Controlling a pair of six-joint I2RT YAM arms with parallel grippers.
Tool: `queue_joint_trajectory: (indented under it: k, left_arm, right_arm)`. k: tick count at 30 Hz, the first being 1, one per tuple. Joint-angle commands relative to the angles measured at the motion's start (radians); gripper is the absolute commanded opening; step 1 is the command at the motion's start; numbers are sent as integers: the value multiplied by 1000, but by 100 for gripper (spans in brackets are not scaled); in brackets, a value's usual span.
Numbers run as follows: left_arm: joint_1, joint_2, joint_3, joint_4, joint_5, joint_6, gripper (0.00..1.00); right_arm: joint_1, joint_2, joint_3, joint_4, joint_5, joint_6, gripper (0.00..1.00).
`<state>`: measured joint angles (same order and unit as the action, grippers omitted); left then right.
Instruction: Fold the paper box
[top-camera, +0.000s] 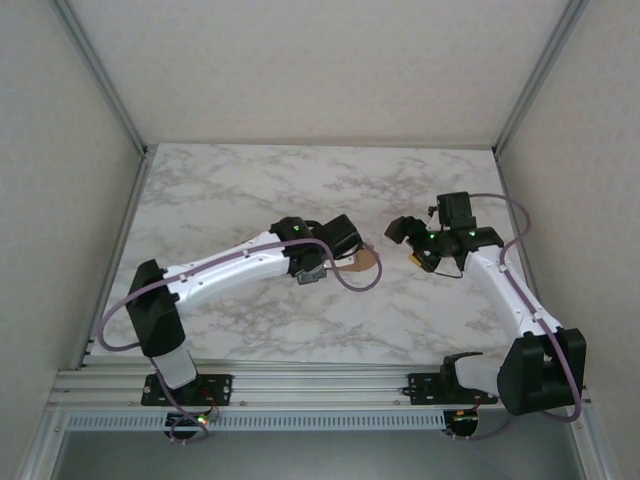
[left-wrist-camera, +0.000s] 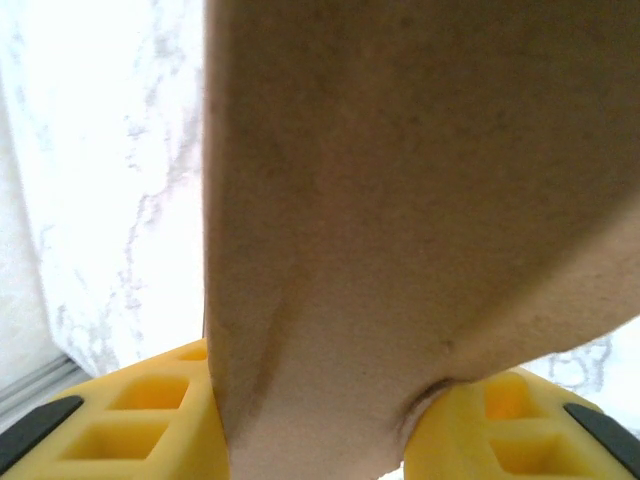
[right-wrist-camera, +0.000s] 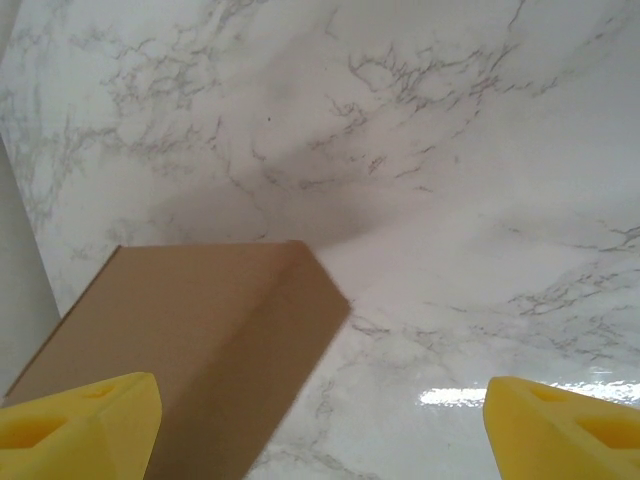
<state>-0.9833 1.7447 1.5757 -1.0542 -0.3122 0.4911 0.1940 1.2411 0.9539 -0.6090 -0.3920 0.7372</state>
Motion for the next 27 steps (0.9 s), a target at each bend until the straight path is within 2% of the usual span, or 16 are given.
queue_joint_trajectory:
  k: [1, 8, 13, 14, 16, 19, 20, 22, 27]
  left_arm:
    - [-11, 52, 63, -87, 73, -28, 27]
    - [-26, 72, 62, -86, 13, -20, 25]
    - [-47, 66, 83, -86, -15, -14, 24]
    - [-50, 67, 84, -87, -18, -14, 24]
    - [-58, 71, 77, -86, -34, -13, 25]
    - [-61, 72, 65, -80, -56, -3, 25]
    - [-61, 72, 62, -76, -65, 0, 26]
    - [-61, 72, 58, -69, -87, 7, 26]
    - [-61, 96, 74, -38, -161, 23, 29]
  right_arm:
    - [-4, 27, -33, 28, -43, -19, 85]
    - [-4, 113, -54, 93, -77, -9, 76]
    - [-4, 189, 18, 160, -2, 11, 66]
    - [-3, 229, 51, 167, -11, 7, 59]
    - [1, 341, 137, 193, -99, -16, 30]
    - [43, 486, 244, 231, -261, -78, 7]
    - [61, 523, 279, 220, -303, -108, 4]
    - [109, 594, 349, 180, -386, -175, 3]
    - [202, 728, 437, 92, -483, -264, 3]
